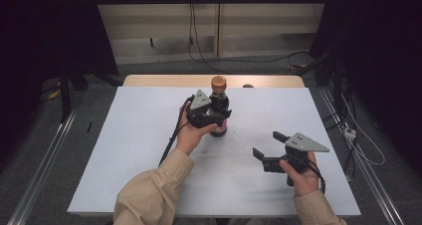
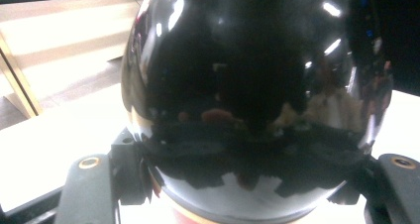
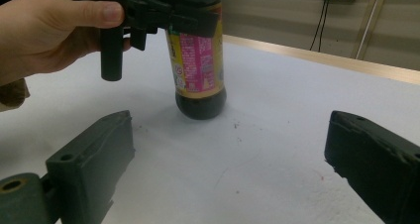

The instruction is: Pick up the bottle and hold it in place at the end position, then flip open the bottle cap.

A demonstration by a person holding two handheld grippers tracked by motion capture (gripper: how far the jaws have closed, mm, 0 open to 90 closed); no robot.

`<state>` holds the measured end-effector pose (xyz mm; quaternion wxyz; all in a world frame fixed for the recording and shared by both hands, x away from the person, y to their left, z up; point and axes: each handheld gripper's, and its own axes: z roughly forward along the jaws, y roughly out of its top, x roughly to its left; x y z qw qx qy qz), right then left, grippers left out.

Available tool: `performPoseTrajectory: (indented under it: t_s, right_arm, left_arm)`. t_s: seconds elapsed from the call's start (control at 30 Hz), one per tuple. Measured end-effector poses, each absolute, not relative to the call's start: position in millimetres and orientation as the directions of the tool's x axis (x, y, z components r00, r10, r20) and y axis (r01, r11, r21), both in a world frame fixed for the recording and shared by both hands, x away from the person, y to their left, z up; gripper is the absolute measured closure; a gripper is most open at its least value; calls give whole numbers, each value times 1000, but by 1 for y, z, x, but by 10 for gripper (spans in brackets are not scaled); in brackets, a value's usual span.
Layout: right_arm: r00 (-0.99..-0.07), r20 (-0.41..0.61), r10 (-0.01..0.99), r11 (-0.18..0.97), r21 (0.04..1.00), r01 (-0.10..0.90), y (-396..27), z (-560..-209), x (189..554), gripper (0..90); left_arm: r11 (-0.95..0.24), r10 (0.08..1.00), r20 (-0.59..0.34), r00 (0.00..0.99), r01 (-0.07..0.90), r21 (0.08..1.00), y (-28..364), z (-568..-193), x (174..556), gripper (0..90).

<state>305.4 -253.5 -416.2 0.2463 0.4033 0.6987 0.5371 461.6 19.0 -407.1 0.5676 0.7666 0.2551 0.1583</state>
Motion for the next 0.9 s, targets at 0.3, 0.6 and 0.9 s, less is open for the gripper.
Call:
performPoseTrajectory:
  t_s: [0.3, 0.6, 0.9]
  right_arm:
    - [-554, 100, 826, 92, 947, 309, -242, -401, 327, 48]
    - [-559, 121, 820, 66, 950, 304, -235, -381, 345, 60]
    - [-559, 151, 815, 44, 946, 320, -229, -362, 362, 176]
  left_arm:
    - [-233, 561, -47, 826, 212, 949, 20, -407, 463, 300]
    - [-226, 562, -55, 826, 217, 950, 20, -407, 463, 300]
    - [-224, 562, -55, 825, 216, 950, 20, -407, 463, 300]
